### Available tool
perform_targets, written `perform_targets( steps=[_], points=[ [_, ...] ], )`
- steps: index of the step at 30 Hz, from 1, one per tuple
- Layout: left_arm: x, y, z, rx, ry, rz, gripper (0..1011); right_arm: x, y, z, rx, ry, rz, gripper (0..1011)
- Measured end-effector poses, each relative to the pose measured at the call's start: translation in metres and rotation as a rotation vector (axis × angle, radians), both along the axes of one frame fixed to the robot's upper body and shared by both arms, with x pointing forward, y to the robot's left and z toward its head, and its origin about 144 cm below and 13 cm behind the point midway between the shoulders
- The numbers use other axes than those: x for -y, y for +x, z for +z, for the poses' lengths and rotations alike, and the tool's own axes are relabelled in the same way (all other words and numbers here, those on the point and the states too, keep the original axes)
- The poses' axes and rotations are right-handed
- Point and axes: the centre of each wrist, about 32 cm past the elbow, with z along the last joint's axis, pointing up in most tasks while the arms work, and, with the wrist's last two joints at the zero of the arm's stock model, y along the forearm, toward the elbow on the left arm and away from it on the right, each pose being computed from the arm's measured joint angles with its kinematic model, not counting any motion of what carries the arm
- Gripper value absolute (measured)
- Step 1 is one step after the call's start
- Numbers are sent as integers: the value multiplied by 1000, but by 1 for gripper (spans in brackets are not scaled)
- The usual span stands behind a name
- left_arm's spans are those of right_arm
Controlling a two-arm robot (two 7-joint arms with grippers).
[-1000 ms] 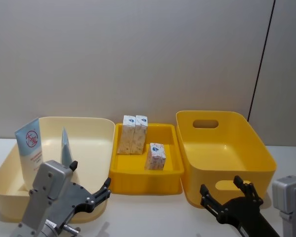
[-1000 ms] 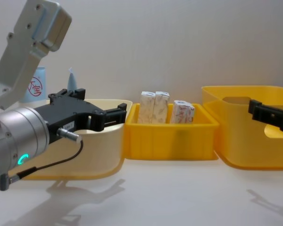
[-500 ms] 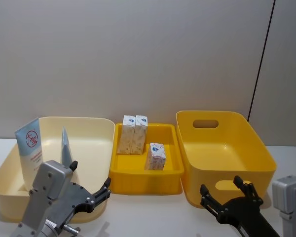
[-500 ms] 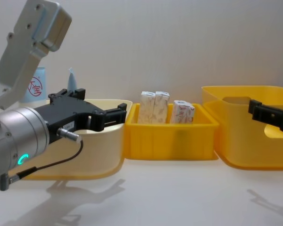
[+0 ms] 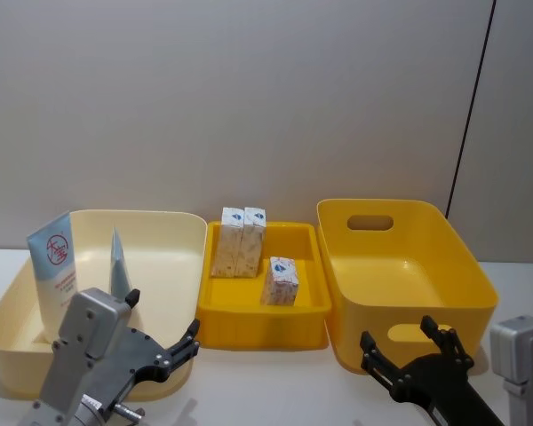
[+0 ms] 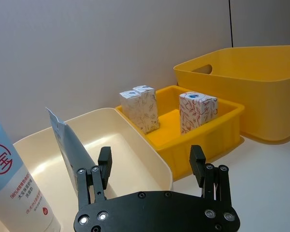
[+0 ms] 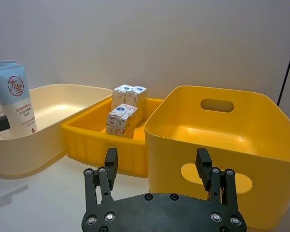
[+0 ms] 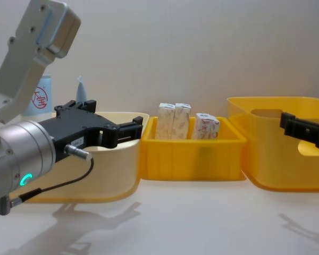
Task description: Bimanual collaborative sorting of washing and personal care products
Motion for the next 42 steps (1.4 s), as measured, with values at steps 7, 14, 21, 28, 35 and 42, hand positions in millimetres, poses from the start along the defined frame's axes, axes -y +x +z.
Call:
perform_targets(
  steps=[7, 14, 21, 28, 35, 42],
  points=[
    [0, 0, 0, 0, 0, 0, 1003, 0, 0, 0, 0, 0, 0, 1001],
    [0, 0, 0, 0, 0, 0, 1003, -5, 2, 5, -8, 6, 8, 1001],
    [0, 0, 0, 0, 0, 0, 1003, -16, 8, 28, -40, 26, 44, 1001],
    [0, 0, 0, 0, 0, 0, 1003, -27, 18, 72, -103, 42, 90, 1001],
    [0, 0, 0, 0, 0, 0, 1003, -33, 29, 102, -183, 39, 106, 1001],
    [0, 0, 0, 0, 0, 0, 1003, -43, 50, 132, -292, 25, 106, 1001]
  ],
)
